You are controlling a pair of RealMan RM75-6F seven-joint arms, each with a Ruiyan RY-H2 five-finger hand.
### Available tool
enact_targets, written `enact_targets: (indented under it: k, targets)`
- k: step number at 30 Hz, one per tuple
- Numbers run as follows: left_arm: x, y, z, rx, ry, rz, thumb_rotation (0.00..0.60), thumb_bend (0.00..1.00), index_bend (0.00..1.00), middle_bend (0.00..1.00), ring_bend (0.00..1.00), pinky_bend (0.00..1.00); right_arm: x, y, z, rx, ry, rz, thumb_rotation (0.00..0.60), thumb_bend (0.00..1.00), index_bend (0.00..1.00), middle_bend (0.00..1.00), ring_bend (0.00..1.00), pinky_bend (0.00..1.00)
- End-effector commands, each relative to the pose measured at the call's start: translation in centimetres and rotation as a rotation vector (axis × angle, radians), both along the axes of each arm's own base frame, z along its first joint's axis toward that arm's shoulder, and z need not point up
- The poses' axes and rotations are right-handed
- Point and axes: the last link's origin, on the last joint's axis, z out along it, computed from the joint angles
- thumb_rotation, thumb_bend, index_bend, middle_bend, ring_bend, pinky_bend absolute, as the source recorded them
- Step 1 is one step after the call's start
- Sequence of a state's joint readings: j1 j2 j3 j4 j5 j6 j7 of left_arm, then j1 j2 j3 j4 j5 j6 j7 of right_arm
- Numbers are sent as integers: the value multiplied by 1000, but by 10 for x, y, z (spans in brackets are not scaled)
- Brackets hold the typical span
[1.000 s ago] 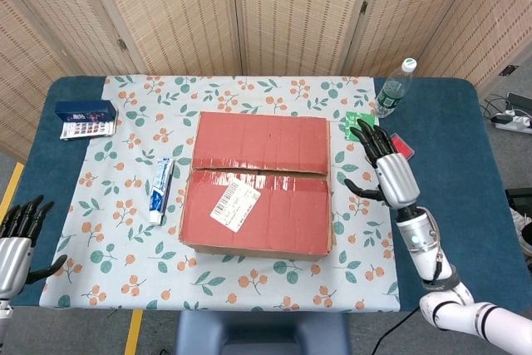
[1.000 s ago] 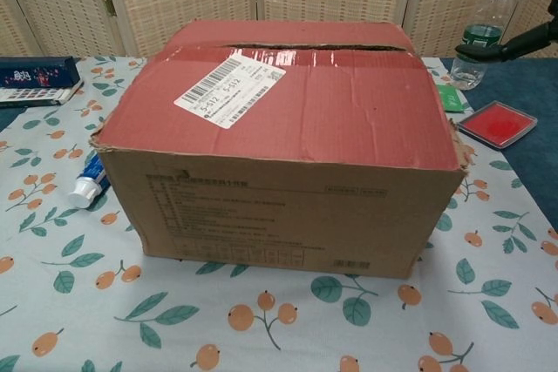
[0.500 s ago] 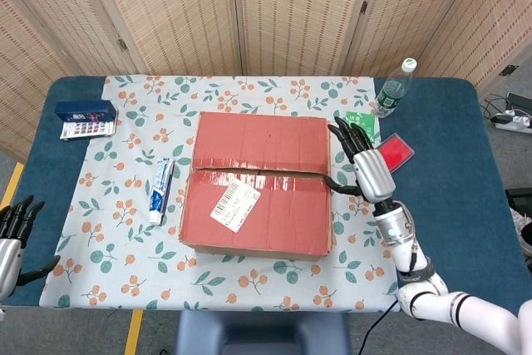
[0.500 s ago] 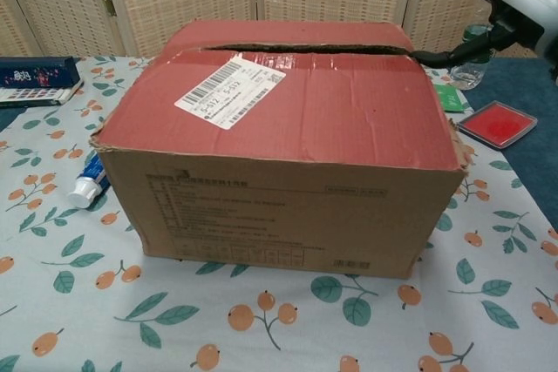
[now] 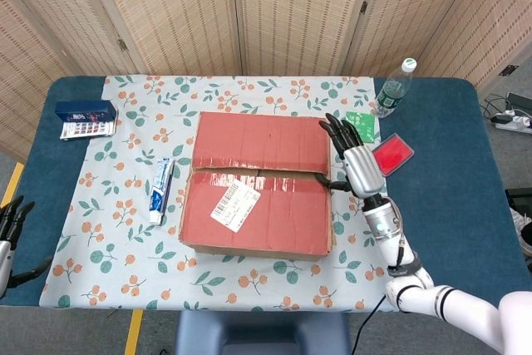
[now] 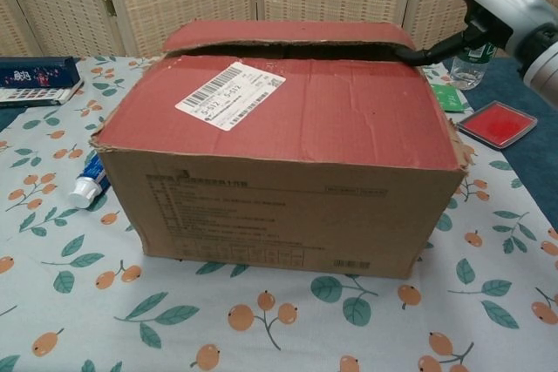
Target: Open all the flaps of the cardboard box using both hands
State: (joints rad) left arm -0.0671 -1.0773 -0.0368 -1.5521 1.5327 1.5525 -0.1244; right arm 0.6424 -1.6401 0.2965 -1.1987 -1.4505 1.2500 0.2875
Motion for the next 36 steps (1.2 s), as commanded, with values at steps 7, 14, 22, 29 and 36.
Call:
enact_targets:
  k: [7,14,22,29,36]
  targets:
    - [-1,1,1,5,-4,5,600,259,0,0,0,0,21,-25,11,-41,-24,0,600,302,39,32,115,0]
    - [-5,3,4,9,-12,15,600,259,0,0,0,0,47,-49,34,-94,-60,-1,600,303,41,31,115,0]
    - [-11,9,9,25,-33,38,600,260,0,0,0,0,70,-87,51,-113,-27,-53,600,302,41,4,119,0]
    - [-18,14,10,17,-41,63,600,259,0,0,0,0,81,-130,56,-137,33,-132,600,302,41,4,120,0]
    - [-26,18,15,34,-46,100,600,259,0,0,0,0,88,-159,62,-157,78,-187,600,302,42,4,119,0]
